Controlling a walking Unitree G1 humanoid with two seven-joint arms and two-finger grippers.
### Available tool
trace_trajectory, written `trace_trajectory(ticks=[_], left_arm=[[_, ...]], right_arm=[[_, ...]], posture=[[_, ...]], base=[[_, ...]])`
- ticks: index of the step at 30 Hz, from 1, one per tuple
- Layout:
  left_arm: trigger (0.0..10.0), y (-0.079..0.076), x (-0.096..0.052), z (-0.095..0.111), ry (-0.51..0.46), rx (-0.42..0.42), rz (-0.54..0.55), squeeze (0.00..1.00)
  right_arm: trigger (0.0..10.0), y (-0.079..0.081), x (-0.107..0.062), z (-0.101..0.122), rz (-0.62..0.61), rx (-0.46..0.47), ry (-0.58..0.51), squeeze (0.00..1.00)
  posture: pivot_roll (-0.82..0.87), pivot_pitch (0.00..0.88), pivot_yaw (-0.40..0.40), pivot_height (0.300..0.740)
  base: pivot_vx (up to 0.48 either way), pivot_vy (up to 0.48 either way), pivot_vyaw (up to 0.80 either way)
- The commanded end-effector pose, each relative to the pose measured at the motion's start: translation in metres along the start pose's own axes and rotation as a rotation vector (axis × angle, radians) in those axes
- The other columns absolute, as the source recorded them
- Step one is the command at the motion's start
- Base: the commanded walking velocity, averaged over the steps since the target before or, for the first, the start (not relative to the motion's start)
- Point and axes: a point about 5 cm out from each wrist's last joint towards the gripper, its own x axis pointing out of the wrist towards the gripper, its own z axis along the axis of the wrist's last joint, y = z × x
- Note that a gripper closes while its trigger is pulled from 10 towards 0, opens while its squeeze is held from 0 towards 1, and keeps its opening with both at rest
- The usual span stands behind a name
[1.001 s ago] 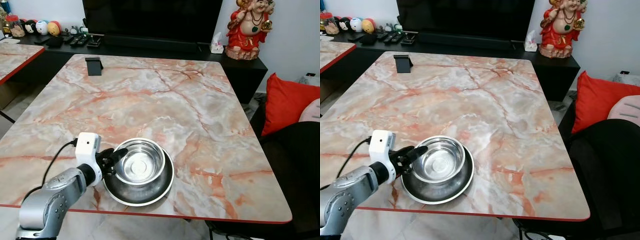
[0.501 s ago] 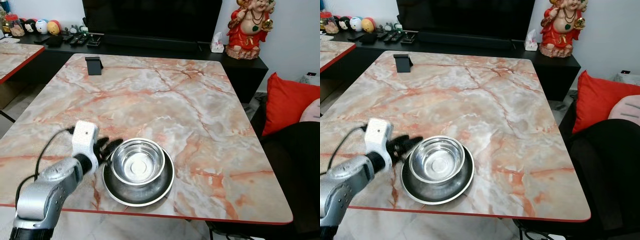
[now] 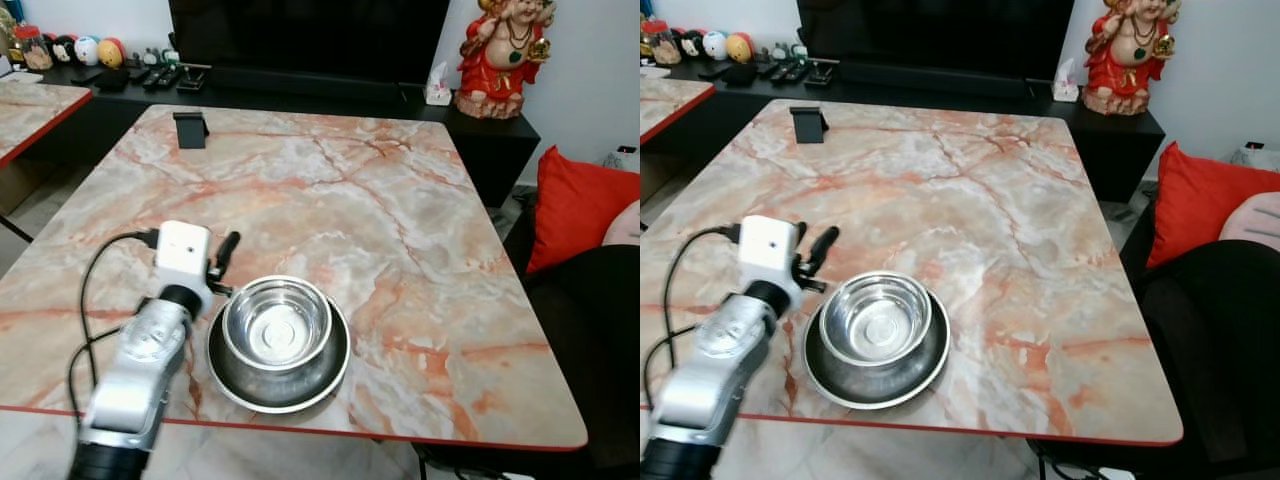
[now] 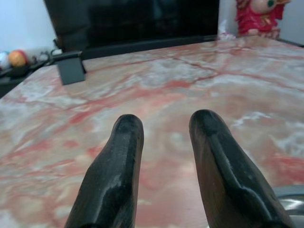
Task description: Setting the table
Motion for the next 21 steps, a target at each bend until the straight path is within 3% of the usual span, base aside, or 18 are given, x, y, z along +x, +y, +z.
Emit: trace_trajectory(ticks=[1,7,14,21], left_arm=[[10.0,-0.003,0.0,-0.009,0.005,0.035,0.016,0.0],[10.0,-0.004,0.002,-0.013,-0.013,0.049,0.029,0.0],[10.0,-0.001,0.028,0.0,-0.094,0.062,0.064,0.0],[10.0,0.007,0.028,-0.008,-0.078,0.064,0.079,0.0]], right_arm=[[10.0,-0.002,-0.001,-0.002,-0.023,0.022,-0.01,0.0],[10.0,-0.003,-0.002,-0.005,-0.036,0.017,0.005,0.0],[10.0,-0.005,-0.001,0.003,-0.067,0.079,-0.042,0.0],[10.0,0.001,0.001,0.005,-0.087,0.135,-0.059,0.0]], posture=[[0.11,0.0,-0.052,0.715],[0.12,0.0,-0.073,0.715],[0.09,0.0,-0.042,0.715],[0.06,0.0,-0.008,0.715]], base=[[0.0,0.0,0.0],[0.0,0.0,0.0],[0.0,0.0,0.0],[0.0,0.0,0.0]])
